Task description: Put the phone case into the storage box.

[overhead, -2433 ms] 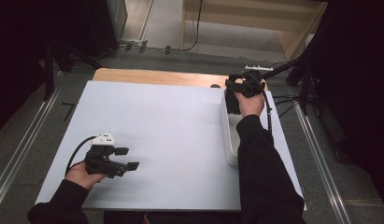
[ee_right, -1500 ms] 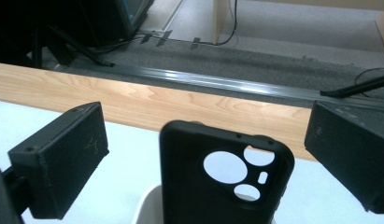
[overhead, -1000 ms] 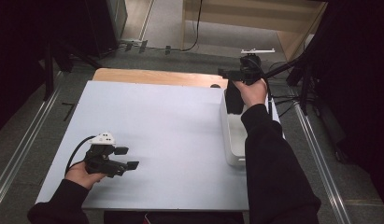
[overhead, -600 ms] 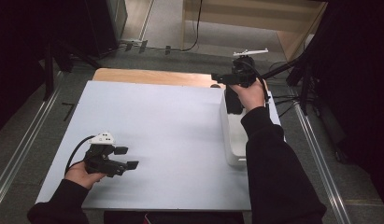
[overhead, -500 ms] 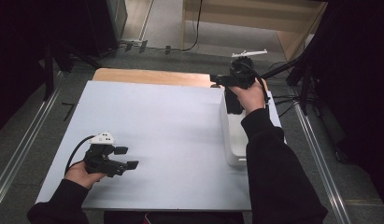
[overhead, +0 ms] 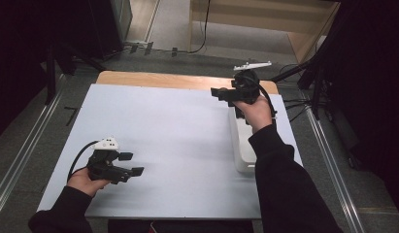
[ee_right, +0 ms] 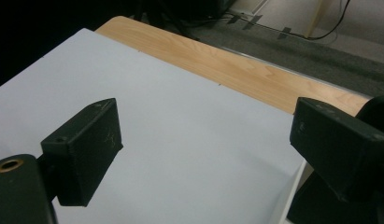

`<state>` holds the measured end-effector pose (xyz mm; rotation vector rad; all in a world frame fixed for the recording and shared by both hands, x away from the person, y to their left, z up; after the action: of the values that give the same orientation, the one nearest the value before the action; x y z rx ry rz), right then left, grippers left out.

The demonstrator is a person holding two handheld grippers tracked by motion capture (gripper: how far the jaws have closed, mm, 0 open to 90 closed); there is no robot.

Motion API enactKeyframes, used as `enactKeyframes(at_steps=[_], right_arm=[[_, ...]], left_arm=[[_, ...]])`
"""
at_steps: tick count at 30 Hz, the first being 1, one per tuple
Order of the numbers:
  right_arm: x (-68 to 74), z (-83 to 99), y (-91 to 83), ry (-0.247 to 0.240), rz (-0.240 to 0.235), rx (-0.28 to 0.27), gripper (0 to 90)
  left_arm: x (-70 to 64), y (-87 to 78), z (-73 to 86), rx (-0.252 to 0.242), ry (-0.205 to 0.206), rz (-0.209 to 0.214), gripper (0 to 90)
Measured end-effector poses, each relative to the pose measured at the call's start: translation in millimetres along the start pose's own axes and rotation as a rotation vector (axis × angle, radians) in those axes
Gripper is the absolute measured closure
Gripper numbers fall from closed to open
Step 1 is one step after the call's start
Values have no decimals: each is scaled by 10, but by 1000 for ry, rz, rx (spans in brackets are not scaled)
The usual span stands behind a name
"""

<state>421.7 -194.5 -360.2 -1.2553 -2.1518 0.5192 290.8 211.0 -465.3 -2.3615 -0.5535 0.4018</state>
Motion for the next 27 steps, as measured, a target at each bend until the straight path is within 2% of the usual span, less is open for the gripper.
enactKeyframes(at_steps=[8,19,25,27], right_arm=[[88,144,-81,-3,-42,-5,77],[180,390,-120,-32,-79,39,76],[236,503,-116,-41,-98,41,77],[254,546,-121,-40,-108,46,113]], left_arm=[[0,-1,1,0,-5,-2,231],[3,-3,0,0,-5,-5,231],[7,-6,1,0,-1,-7,231],[11,-9,0,1,3,-7,231]])
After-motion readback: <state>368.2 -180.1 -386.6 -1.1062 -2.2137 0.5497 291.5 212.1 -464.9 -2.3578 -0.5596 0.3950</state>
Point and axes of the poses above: each handheld gripper's, and its own axes: y roughly forward along the jaws, z roughly out of its underside, x roughly to its left, the point moved 1 cm from there along y, roughly forward along the jaws, and after that the axes turned 10 degrees about y, right-handed, at the moved point
